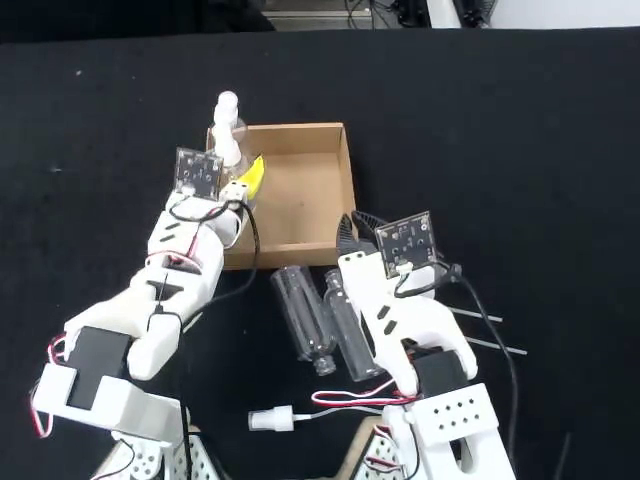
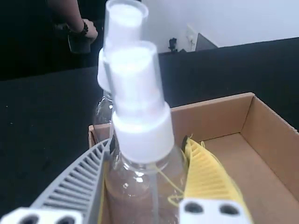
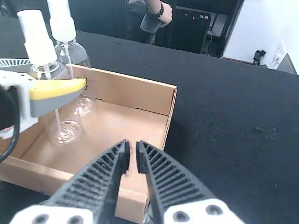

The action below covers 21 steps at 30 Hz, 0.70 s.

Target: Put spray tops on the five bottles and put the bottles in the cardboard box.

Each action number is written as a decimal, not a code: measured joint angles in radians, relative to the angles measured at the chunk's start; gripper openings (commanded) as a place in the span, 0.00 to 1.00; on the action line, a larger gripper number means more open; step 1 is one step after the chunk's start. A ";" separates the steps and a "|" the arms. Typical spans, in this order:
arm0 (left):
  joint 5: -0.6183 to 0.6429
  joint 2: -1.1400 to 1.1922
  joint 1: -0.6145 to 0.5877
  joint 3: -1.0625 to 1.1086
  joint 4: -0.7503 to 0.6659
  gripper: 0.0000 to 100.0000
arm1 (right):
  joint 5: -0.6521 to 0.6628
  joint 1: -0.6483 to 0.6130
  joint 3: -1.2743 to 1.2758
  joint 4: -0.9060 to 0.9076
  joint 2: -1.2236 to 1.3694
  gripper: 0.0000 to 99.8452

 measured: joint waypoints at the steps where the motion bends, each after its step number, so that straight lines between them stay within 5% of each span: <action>1: 0.000 0.000 0.000 -0.003 0.002 0.03 | 0.000 0.000 0.000 0.000 0.000 0.02; 21: 0.000 0.002 0.000 0.017 -0.071 0.03 | 0.000 0.000 0.000 0.000 0.000 0.02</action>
